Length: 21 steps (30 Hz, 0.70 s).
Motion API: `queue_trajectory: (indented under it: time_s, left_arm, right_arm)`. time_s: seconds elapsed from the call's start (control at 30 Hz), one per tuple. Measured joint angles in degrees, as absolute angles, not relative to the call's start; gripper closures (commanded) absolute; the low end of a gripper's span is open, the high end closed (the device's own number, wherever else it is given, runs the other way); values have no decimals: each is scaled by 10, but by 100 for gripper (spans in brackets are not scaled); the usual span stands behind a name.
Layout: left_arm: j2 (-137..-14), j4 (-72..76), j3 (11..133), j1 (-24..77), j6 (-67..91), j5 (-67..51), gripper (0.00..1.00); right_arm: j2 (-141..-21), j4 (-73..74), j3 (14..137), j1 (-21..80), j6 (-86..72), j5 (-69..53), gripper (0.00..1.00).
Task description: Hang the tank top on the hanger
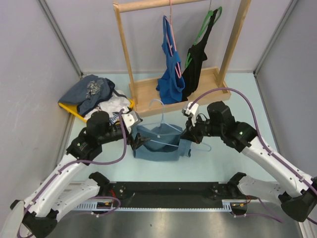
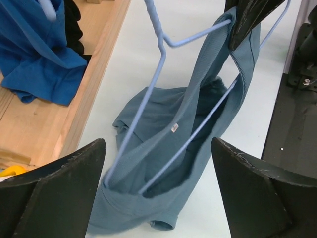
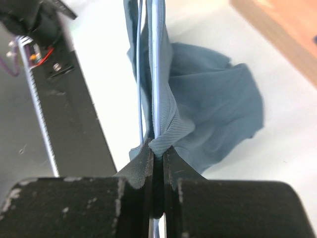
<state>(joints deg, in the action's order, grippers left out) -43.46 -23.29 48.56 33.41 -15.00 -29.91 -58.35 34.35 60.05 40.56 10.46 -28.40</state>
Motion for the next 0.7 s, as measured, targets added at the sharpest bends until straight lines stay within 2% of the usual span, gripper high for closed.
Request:
queue_trajectory:
  time_s: [0.17, 0.4, 0.7]
  left_arm:
    - [-431, -224, 487, 328, -136, -261, 0]
    - [-387, -167, 487, 276, -87, -121, 1]
    - [-415, -126, 487, 182, -21, -72, 1]
  right_arm:
    - [-554, 309, 583, 406, 81, -224, 100]
    - [-503, 271, 559, 406, 27, -125, 100]
    - [-483, 271, 574, 412, -11, -3, 100]
